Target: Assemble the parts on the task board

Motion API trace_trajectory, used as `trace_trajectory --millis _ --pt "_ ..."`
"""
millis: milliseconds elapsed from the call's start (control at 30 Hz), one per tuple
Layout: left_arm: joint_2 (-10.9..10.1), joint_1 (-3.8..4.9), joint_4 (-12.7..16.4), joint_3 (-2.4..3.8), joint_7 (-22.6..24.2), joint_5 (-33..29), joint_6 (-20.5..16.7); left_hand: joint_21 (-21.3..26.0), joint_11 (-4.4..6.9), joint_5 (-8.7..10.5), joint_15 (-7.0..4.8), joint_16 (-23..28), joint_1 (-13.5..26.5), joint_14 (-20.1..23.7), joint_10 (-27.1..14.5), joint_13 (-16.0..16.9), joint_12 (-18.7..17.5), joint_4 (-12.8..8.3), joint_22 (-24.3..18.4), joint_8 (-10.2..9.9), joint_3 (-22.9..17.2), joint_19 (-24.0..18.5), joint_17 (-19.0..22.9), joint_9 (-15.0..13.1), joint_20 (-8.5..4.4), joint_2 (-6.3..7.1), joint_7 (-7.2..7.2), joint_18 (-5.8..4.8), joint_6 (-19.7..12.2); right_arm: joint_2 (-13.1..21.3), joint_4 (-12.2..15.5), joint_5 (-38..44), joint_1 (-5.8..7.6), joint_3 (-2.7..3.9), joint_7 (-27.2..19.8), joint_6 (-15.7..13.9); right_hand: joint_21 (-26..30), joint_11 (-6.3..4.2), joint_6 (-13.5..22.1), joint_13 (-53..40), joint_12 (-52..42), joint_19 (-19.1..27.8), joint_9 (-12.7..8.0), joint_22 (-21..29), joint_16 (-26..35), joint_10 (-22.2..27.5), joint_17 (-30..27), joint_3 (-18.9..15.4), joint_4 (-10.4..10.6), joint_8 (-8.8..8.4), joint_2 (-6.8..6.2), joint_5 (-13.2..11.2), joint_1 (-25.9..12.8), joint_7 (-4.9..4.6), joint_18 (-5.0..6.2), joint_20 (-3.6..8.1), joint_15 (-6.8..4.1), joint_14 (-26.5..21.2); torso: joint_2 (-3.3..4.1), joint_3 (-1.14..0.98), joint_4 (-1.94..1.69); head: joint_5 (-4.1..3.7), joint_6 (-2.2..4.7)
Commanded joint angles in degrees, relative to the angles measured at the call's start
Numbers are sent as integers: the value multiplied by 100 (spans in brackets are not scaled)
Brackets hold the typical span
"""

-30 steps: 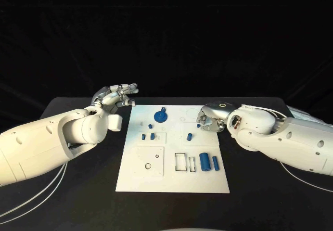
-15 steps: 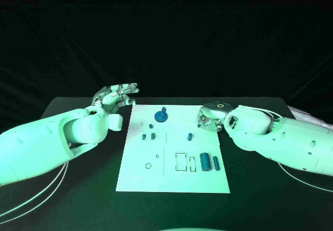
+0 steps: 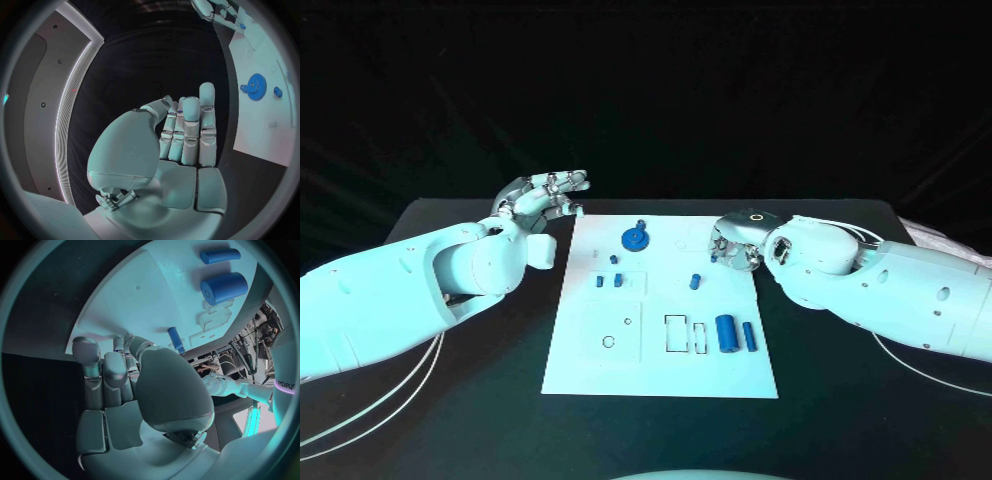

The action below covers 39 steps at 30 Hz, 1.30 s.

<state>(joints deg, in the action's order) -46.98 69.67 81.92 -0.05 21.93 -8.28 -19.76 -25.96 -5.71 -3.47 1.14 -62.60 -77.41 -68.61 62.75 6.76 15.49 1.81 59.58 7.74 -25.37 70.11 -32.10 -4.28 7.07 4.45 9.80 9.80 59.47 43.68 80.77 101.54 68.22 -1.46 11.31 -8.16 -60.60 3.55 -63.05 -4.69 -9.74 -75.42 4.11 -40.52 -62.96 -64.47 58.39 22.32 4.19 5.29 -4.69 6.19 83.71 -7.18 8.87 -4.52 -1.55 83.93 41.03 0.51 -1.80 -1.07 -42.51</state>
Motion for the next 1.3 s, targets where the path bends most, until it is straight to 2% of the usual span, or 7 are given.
trace_trajectory --millis 33,700,900,1033,1133,1300 --pt "16 -1 -1 3 10 29 101 20 4 -21 -8 33 -15 36 -34 5 8 4 -5 30 40 21 5 -4 -27 -36 -3 62 -25 -23 6 -96 -37 -17 -134 235 -31 -2 -32 8 22 -31 7 -8 35 -41 -3 45 0 -23 4 -35 -55 4 -48 8 7 121 -2 2 2 3 -10" --pt "23 -5 -38 3 -23 70 123 39 -2 -21 -3 51 -24 59 -71 13 37 -7 -19 42 59 23 38 -2 -25 -43 3 60 -41 -55 52 -201 -55 -17 -198 276 -29 2 -43 46 32 -30 7 -4 37 -67 -6 106 -46 -33 -39 -40 -77 -3 -47 4 14 122 -2 9 -3 2 -35" --pt "30 -6 -48 3 -28 71 125 45 -4 -21 -1 56 -27 66 -84 16 46 -10 -24 45 64 23 47 -2 -24 -45 4 59 -46 -81 32 -202 -59 -17 -194 301 -29 4 -42 51 34 -30 6 -4 33 -68 -1 114 -51 -35 -43 -39 -79 -5 -48 3 16 122 4 5 -3 7 -41" --pt "31 -7 -52 3 -30 72 125 52 -6 -22 0 60 -34 72 -99 19 58 -16 -29 50 69 23 54 -1 -23 -48 6 59 -53 -102 3 -153 -67 -17 -160 319 -48 -9 -145 66 9 -40 29 -33 23 -168 10 205 -95 7 -1 -44 -86 9 -52 -2 16 126 0 3 -2 10 -53" --pt "31 -7 -52 3 -31 80 125 52 -6 -22 0 60 -34 72 -99 19 58 -16 -29 50 69 23 54 -1 -23 -48 6 59 -53 -118 -15 -47 -79 -17 -108 318 -137 -41 -282 64 -29 -88 67 -168 -57 -321 92 283 -164 69 53 -150 -77 39 -71 7 -2 150 2 5 -5 9 -62" --pt "33 -7 -52 3 -34 101 128 52 -6 -22 0 60 -34 72 -99 19 58 -16 -29 50 69 23 54 -1 -23 -48 6 59 -53 -134 -5 136 -105 -16 1 145 -294 -80 -393 65 -28 -174 110 -403 -201 -471 238 354 -208 119 121 -275 -136 77 -107 27 -28 193 -4 2 -1 8 -71"
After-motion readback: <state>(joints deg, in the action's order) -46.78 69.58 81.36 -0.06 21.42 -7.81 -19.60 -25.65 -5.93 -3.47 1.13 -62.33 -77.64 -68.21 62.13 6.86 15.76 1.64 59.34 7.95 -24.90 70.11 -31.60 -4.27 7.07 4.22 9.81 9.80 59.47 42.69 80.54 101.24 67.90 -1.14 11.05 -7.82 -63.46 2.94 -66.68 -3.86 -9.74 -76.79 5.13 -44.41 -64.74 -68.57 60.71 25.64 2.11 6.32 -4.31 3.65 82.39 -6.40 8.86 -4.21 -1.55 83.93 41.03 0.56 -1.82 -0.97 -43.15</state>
